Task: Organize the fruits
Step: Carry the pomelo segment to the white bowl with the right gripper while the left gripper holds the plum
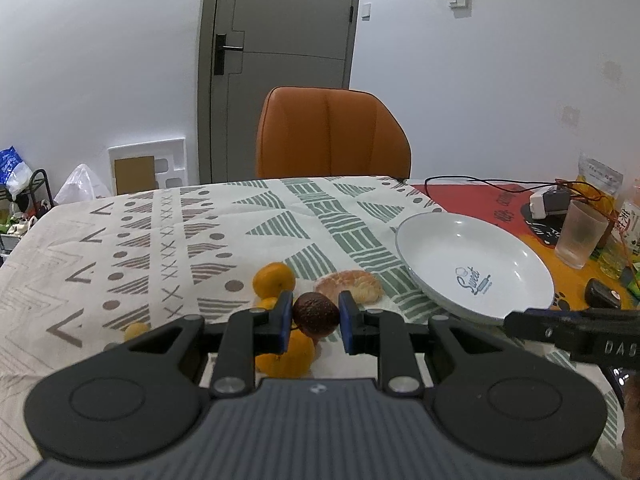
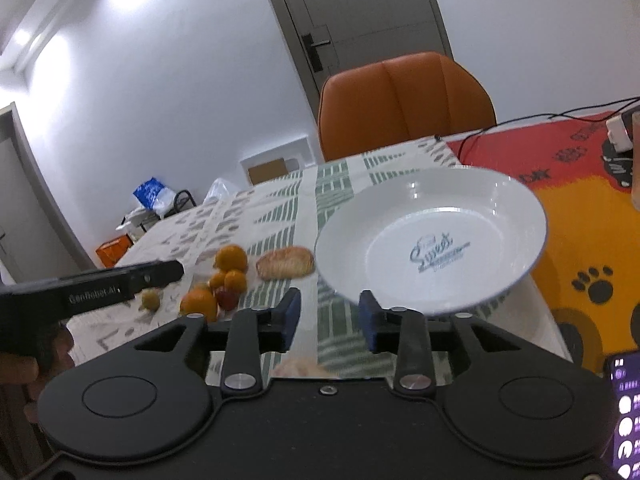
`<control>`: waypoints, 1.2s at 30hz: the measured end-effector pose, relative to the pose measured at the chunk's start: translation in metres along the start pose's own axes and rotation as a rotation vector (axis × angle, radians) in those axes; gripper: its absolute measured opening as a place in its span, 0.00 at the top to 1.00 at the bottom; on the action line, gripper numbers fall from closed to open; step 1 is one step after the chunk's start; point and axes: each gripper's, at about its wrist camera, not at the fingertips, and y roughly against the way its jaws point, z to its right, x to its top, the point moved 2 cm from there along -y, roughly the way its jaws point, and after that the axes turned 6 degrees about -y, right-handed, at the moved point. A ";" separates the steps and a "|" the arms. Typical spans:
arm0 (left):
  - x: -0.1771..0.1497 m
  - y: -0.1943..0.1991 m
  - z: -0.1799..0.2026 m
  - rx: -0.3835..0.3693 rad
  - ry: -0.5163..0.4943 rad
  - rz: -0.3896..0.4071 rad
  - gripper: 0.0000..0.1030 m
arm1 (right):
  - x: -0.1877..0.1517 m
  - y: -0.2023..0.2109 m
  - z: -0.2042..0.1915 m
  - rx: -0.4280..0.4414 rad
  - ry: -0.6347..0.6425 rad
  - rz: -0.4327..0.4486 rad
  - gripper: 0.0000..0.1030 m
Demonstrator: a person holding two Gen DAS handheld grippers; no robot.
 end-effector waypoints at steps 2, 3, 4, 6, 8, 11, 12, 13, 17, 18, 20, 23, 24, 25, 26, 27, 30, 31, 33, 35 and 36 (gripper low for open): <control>-0.003 0.003 0.000 0.000 0.005 0.000 0.78 | -0.005 0.003 -0.004 -0.013 0.017 -0.004 0.49; -0.005 0.004 -0.001 -0.001 0.007 -0.001 0.78 | -0.008 0.004 -0.006 -0.020 0.024 -0.006 0.41; -0.007 0.005 -0.001 -0.002 0.009 -0.003 0.78 | -0.011 0.005 -0.009 -0.033 0.031 -0.007 0.36; -0.010 0.007 -0.002 -0.003 0.010 -0.003 0.78 | -0.017 0.008 -0.013 -0.052 0.043 -0.007 0.21; -0.012 0.010 -0.003 -0.006 0.014 -0.003 0.78 | -0.023 0.009 -0.016 -0.073 0.053 -0.011 0.12; -0.014 0.012 -0.005 -0.008 0.018 -0.002 0.78 | -0.030 0.005 -0.021 -0.121 0.078 -0.017 0.04; -0.014 0.013 -0.005 -0.007 0.020 -0.001 0.78 | -0.031 0.002 -0.023 -0.138 0.087 -0.024 0.03; -0.014 0.014 -0.006 -0.006 0.021 0.001 0.78 | -0.033 0.000 -0.024 -0.150 0.093 -0.028 0.03; -0.015 0.016 -0.013 0.003 0.033 0.004 0.78 | -0.043 -0.013 -0.030 -0.181 0.121 -0.058 0.02; -0.016 0.016 -0.014 0.006 0.035 0.004 0.78 | -0.045 -0.016 -0.031 -0.183 0.126 -0.064 0.03; -0.017 0.016 -0.016 0.011 0.040 0.003 0.78 | -0.052 -0.024 -0.033 -0.194 0.139 -0.084 0.12; -0.019 0.016 -0.018 0.012 0.045 -0.001 0.78 | -0.054 -0.025 -0.035 -0.178 0.155 -0.078 0.25; -0.019 0.015 -0.019 0.012 0.045 -0.004 0.78 | -0.054 -0.024 -0.036 -0.157 0.157 -0.076 0.25; -0.020 0.014 -0.019 0.011 0.046 -0.006 0.78 | -0.053 -0.022 -0.038 -0.146 0.165 -0.071 0.25; -0.020 0.014 -0.019 0.011 0.047 -0.008 0.78 | -0.052 -0.021 -0.040 -0.143 0.174 -0.063 0.26; -0.019 0.013 -0.019 0.011 0.049 -0.010 0.78 | -0.050 -0.020 -0.041 -0.141 0.177 -0.053 0.26; -0.018 0.012 -0.018 0.008 0.049 -0.008 0.78 | -0.042 -0.015 -0.043 -0.122 0.164 -0.023 0.26; -0.017 0.012 -0.017 0.007 0.046 -0.006 0.78 | -0.038 -0.012 -0.043 -0.120 0.161 -0.010 0.26; -0.016 0.011 -0.016 0.003 0.043 -0.003 0.78 | -0.031 -0.008 -0.042 -0.116 0.161 0.014 0.26; -0.015 0.010 -0.014 -0.002 0.040 -0.005 0.78 | -0.024 -0.004 -0.042 -0.116 0.162 0.037 0.26; -0.015 0.009 -0.013 -0.004 0.038 -0.006 0.78 | -0.021 -0.003 -0.041 -0.116 0.160 0.049 0.25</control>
